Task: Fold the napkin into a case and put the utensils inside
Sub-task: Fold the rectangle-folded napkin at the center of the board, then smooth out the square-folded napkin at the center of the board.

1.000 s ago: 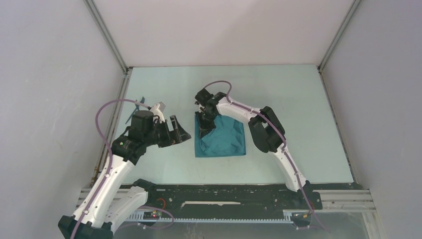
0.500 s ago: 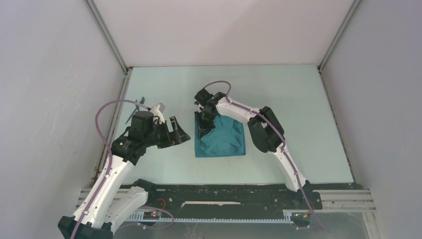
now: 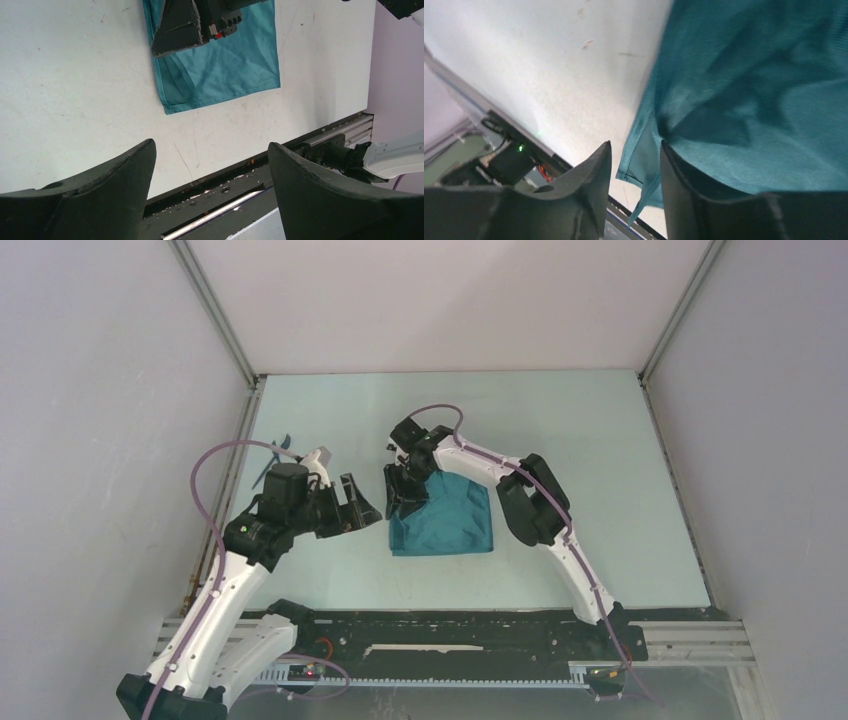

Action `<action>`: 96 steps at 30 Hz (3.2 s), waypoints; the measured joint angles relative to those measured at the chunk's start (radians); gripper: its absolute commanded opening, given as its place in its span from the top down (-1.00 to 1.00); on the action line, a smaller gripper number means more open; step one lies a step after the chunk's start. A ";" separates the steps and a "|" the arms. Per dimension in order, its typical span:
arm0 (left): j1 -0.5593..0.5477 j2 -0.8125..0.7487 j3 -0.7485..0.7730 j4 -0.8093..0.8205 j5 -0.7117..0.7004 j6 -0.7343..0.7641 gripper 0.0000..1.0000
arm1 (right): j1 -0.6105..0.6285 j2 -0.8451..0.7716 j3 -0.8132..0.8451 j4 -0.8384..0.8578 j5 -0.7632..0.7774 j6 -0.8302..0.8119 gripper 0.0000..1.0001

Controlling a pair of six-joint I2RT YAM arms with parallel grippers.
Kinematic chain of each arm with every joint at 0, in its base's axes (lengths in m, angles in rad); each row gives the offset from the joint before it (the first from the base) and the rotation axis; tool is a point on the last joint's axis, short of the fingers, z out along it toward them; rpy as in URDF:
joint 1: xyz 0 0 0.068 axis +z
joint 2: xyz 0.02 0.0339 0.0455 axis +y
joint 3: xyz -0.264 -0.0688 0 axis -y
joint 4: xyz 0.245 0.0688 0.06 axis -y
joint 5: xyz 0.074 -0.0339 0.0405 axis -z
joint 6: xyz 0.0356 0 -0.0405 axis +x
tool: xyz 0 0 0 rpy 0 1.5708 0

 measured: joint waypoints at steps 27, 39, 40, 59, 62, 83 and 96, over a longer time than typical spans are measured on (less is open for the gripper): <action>-0.007 0.435 -0.139 0.248 0.053 -0.027 -0.06 | -0.292 -0.815 -0.982 0.213 -0.002 -0.061 -0.28; -0.050 0.553 -0.206 0.410 0.057 -0.085 0.04 | -0.424 -0.901 -1.073 0.172 0.033 -0.127 -0.30; -0.051 0.558 -0.212 0.422 0.057 -0.089 0.08 | -0.427 -0.901 -1.074 0.173 0.033 -0.129 -0.32; -0.071 0.592 -0.238 0.504 0.061 -0.134 0.76 | -0.422 -0.896 -1.091 0.186 0.048 -0.132 -0.46; -0.075 0.589 -0.238 0.504 0.068 -0.140 0.81 | -0.404 -0.877 -1.091 0.192 0.070 -0.129 -0.46; -0.094 0.579 -0.238 0.505 0.076 -0.140 0.87 | -0.325 -0.756 -1.094 0.263 0.106 -0.085 -0.32; -0.113 0.587 -0.265 0.524 0.075 -0.141 0.90 | -0.282 -0.736 -1.075 0.258 0.142 -0.076 -0.07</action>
